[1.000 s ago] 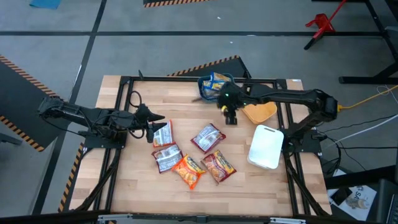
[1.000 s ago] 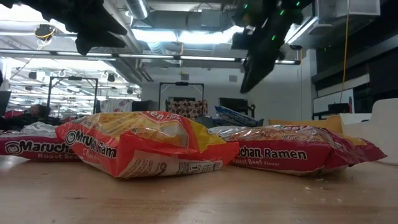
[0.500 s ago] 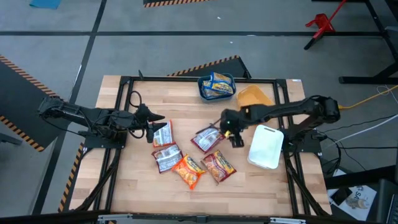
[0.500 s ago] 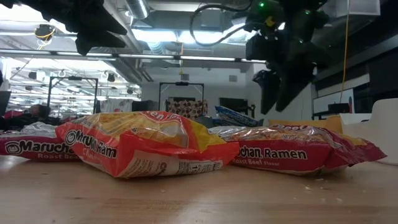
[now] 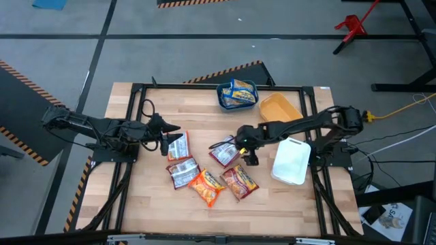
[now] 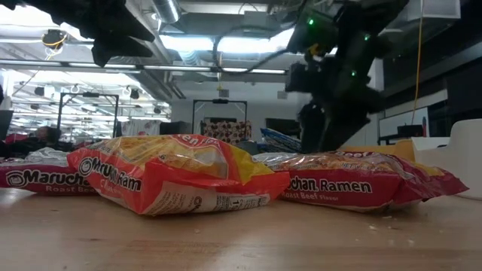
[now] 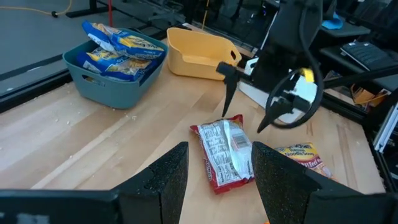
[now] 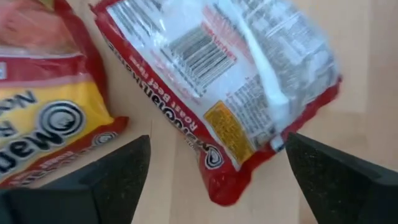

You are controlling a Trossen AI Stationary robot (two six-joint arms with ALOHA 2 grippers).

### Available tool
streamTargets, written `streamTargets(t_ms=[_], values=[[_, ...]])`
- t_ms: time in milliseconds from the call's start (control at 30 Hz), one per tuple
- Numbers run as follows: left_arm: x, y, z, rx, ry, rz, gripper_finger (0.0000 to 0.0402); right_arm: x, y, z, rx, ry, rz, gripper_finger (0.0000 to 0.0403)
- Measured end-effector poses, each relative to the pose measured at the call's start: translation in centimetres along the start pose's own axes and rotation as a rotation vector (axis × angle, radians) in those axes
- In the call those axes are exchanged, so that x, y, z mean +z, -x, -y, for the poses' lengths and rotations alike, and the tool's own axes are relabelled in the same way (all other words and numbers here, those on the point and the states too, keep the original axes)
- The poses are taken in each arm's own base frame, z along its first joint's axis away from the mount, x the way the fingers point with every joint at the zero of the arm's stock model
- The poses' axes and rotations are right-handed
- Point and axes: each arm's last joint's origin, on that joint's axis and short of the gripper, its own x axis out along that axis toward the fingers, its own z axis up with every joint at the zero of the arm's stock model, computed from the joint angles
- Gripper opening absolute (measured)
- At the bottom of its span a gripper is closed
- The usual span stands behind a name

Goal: Sort Maruchan noodles
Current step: Put the top red noodle pack into the yellow bin

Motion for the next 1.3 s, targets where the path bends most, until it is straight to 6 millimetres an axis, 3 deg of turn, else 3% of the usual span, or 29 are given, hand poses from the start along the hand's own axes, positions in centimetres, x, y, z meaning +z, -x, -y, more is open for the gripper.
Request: streamTargets(t_ms=[200, 367, 500, 767, 933, 1033, 1300], values=[[0.0, 0.0, 0.0, 0.006, 0.0, 0.003, 0.017, -0.6, -2.0, 0.2, -0.045, -0.003, -0.076, 0.0348], [0.0, 0.0, -0.1, 0.026, -0.001, 0.013, 0.017, -0.3, -2.6, 0.3, -0.074, -0.007, -0.051, 0.0295], [0.0, 0.0, -0.1, 0.027, -0.001, 0.012, 0.017, -0.1, -2.5, 0.4, -0.105, -0.027, -0.047, 0.0216], [0.0, 0.0, -0.1, 0.026, 0.001, 0.014, 0.017, -0.2, -2.5, 0.5, -0.113, -0.057, -0.049, 0.0016], [0.0, 0.0, -0.1, 0.026, 0.001, 0.013, 0.017, -0.1, -2.4, 0.4, -0.112, -0.121, -0.043, 0.0007], [0.0, 0.0, -0.1, 0.026, 0.001, 0.013, 0.017, 0.2, -1.4, 0.4, -0.114, -0.2, -0.014, 0.0003], [0.0, 0.0, -0.1, 0.026, 0.0, 0.012, 0.017, 1.4, 4.9, 0.7, -0.261, -0.377, 0.086, 0.0]])
